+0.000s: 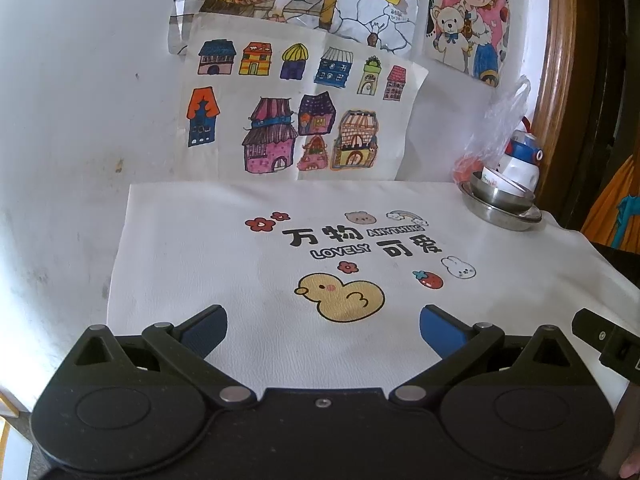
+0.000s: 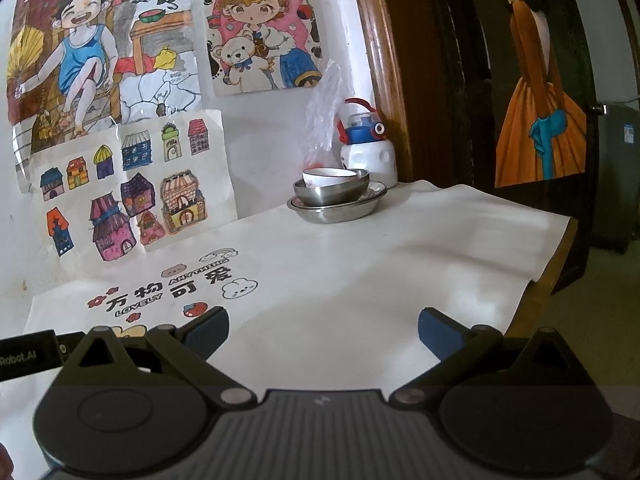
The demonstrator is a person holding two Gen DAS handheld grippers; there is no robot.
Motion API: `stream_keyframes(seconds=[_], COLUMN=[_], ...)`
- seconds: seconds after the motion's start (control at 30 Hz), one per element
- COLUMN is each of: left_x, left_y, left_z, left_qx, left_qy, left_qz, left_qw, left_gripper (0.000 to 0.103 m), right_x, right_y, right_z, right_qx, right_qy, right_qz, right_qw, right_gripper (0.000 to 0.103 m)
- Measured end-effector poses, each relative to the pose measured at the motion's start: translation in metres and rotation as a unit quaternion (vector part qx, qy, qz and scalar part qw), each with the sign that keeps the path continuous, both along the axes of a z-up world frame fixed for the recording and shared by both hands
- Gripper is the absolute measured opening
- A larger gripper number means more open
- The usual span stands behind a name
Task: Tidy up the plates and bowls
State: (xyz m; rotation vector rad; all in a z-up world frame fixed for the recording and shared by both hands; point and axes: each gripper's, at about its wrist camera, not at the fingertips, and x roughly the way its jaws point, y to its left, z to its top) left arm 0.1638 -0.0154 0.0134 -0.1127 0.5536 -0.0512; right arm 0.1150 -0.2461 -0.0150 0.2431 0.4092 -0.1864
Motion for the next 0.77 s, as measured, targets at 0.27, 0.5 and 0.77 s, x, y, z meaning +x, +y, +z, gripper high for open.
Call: stream_keyframes(seconds=[0.27, 0.5, 0.77], left_x=[0.0001, -0.0001, -0.0016], left_y=[0.0004, 0.0007, 0.0016], left_z=[-0.0006, -0.0004, 0.0018], left_qx=[0.002, 0.002, 0.001], left_qy=[0.001, 0.001, -0.002], left_qz=[0.000, 0.000, 0.000], left_qw=[1.0000, 1.0000, 1.0000], left_gripper=[0.102, 0.102, 0.102], right_x=[-0.0007, -0.0013, -0.0020], right_y=[0.0009, 0.0046, 0.0064], right_z=[-0.0004, -0.0004, -0.0020], right_qx=[0.002, -0.006, -0.005], right_qy=[0.002, 0.002, 0.005], right_qz=[0.002, 0.007, 0.013], right_qw=[1.000, 1.000, 1.000], right_gripper=[0.103, 0.103, 0.103])
